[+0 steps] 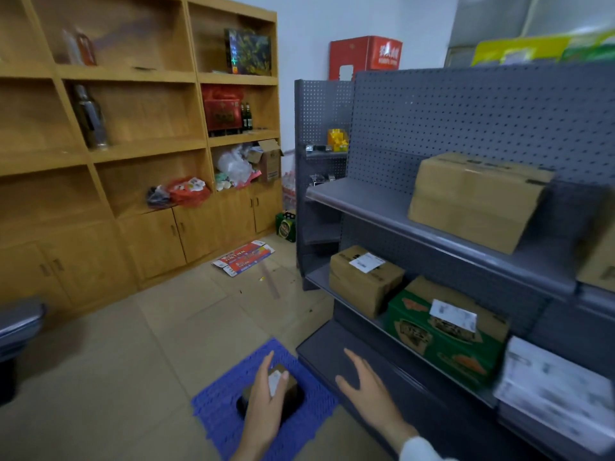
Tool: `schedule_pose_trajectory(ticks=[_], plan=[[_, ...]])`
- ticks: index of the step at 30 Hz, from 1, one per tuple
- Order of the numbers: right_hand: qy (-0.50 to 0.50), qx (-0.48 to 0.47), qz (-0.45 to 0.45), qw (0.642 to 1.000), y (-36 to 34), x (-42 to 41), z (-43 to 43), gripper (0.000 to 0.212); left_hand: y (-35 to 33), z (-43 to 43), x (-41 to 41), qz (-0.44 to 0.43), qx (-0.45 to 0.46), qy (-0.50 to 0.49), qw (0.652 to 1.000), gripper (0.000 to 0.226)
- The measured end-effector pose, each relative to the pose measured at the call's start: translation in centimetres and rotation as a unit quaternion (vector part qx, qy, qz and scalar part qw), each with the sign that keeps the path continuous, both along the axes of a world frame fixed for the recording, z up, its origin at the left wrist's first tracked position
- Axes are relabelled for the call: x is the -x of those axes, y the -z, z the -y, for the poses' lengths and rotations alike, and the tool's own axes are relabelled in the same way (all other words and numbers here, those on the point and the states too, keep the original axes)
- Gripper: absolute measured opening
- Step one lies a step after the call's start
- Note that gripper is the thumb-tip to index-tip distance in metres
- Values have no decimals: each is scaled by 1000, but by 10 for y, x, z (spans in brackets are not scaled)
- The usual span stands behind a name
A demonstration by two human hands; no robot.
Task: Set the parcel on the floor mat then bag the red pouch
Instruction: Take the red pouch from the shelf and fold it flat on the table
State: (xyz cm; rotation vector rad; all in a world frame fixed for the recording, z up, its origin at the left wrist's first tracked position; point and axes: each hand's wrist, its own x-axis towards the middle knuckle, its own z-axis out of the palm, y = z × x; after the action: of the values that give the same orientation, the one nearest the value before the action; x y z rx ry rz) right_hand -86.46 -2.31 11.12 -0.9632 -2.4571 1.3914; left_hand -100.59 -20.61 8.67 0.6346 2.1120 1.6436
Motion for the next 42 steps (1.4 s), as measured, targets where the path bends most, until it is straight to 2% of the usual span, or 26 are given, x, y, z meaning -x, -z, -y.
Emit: schedule_pose_trajectory(ticks=[6, 18, 22, 26, 36, 42], plan=[[54, -7, -13, 998, -16, -83, 24, 67, -24, 6, -66, 9, 16, 69, 997, 70], [111, -22, -16, 993, -26, -223, 47, 68, -30, 15, -181, 15, 29, 110, 993, 68], [134, -31, -17, 990, -24, -287, 57, 69, -21, 17, -236, 9, 46, 137, 989, 74], [166, -37, -24, 985, -24, -357, 66, 69, -26, 12, -302, 16, 34, 175, 984, 67], [298, -52, -35, 953, -14, -572, 103, 62, -9, -5, -479, -39, 27, 294, 955, 55], [394, -75, -16, 916, -15, -702, 129, 63, -9, -21, -595, -53, 43, 387, 920, 62]])
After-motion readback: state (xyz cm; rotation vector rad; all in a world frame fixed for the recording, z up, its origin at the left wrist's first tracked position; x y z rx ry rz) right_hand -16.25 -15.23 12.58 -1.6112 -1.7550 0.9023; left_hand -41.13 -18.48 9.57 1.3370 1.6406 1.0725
